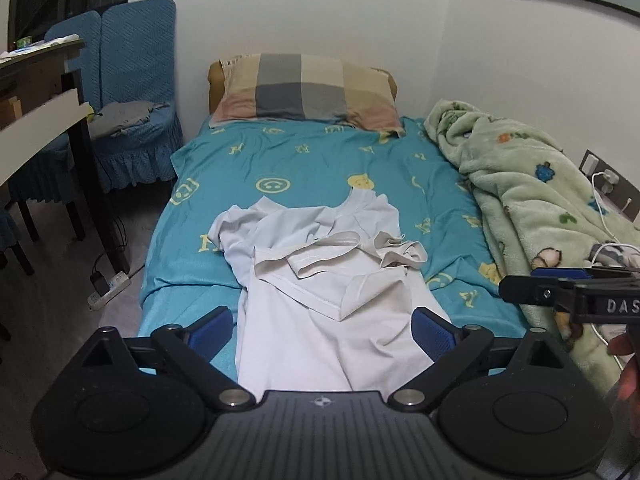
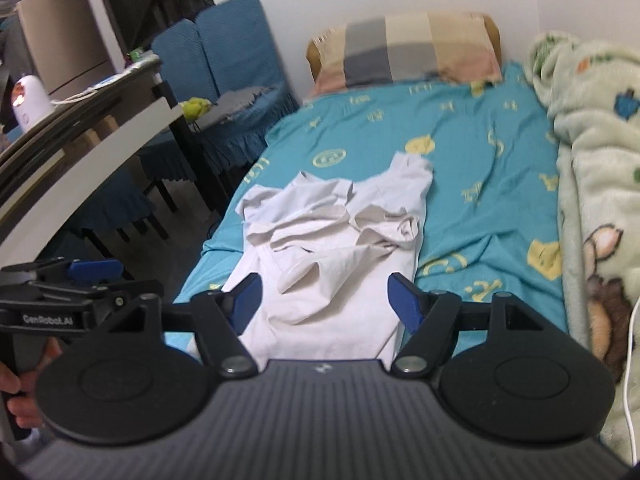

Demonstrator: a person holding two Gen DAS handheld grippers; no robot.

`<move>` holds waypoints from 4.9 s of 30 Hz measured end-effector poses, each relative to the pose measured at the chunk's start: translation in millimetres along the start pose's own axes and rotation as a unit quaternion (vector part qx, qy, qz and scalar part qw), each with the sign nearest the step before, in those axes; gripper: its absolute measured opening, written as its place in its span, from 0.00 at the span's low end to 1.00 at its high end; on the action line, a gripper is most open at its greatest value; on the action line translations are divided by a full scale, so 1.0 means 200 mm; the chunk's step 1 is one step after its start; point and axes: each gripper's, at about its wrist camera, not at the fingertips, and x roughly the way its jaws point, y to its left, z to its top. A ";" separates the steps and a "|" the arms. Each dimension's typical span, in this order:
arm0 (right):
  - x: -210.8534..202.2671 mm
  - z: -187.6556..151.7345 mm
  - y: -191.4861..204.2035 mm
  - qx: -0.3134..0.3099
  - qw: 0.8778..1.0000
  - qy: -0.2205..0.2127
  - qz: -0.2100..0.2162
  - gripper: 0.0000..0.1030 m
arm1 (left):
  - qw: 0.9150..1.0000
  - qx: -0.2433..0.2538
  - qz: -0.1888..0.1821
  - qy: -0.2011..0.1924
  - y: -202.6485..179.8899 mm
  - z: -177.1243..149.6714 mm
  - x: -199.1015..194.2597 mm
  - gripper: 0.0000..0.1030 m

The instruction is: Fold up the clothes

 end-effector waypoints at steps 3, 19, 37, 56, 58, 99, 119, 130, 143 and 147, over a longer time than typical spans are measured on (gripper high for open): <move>0.00 -0.07 0.03 -0.016 1.000 -0.012 -0.001 0.83 | 1.000 0.001 0.005 -0.008 -0.01 -0.07 0.01 0.98; 0.05 -0.14 0.02 -0.007 0.999 -0.020 -0.035 0.83 | 0.999 -0.051 0.010 0.002 0.15 -0.22 0.16 1.00; 0.16 -0.20 -0.20 0.184 0.980 0.054 0.045 0.83 | 0.925 -0.336 -0.099 0.145 0.48 -0.40 0.47 0.95; 0.51 -0.51 -0.38 0.469 0.862 0.166 0.100 0.75 | 0.872 -0.462 -0.107 0.122 0.58 -0.49 0.64 0.51; 0.55 -0.50 -0.38 0.459 0.871 0.161 0.077 0.72 | 0.874 -0.458 -0.114 0.113 0.58 -0.48 0.65 0.46; 0.01 0.02 -0.34 0.355 0.933 0.007 0.065 0.08 | 0.875 -0.456 -0.162 -0.003 0.38 0.02 -0.03 0.05; 0.93 0.15 -0.57 0.333 0.937 0.101 0.027 0.12 | 0.913 -0.383 -0.133 0.052 0.68 0.13 1.07 0.26; 0.77 0.30 -0.36 0.149 0.987 0.026 0.050 0.58 | 0.986 -0.156 -0.066 -0.007 0.38 0.20 0.93 0.60; 1.07 0.14 -0.33 0.057 0.994 0.089 -0.029 0.42 | 0.996 -0.070 -0.002 0.060 0.30 0.11 1.13 0.58; 0.97 0.16 -0.30 0.061 0.995 0.074 -0.022 0.42 | 0.998 -0.049 0.002 0.050 0.24 0.11 1.02 0.58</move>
